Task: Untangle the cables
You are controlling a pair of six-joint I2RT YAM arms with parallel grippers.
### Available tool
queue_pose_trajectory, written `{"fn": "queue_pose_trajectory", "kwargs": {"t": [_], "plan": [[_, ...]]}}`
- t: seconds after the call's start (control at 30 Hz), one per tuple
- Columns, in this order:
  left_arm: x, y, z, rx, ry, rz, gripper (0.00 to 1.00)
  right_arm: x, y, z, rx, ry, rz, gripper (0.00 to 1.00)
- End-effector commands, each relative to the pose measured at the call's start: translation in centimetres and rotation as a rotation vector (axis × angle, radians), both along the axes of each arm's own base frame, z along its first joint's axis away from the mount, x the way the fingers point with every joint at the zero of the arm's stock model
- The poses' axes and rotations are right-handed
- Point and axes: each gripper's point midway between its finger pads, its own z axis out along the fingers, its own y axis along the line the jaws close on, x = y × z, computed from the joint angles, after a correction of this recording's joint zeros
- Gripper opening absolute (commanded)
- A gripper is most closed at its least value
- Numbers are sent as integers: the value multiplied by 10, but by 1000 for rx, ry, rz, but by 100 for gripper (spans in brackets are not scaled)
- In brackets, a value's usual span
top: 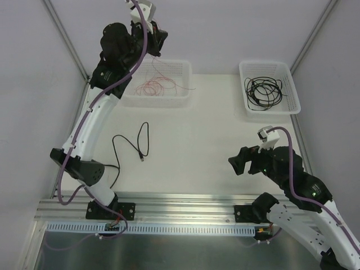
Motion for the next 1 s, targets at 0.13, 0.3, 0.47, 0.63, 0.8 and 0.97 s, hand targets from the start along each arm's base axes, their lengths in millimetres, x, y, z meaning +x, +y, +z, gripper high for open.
{"fn": "queue_pose_trajectory", "kwargs": {"t": [0.13,0.3,0.47,0.63,0.8,0.97], "plan": [[105,29,-18,6,-2,112,0,0,12,-9,9,13,50,97],[158,42,-87,24,110,157,0,3,13,-19,-12,34,43,97],[192,61,-195,76,304,259,0,6,15,-26,-25,51,42,97],[186,75,-235,70,411,272,59,6,16,-30,-30,66,43,97],[154,94,-219,47,426,352,99,5,20,-29,-15,74,60,97],[85,119,-193,-9,469,428,99,4,28,-35,-20,111,91,97]]}}
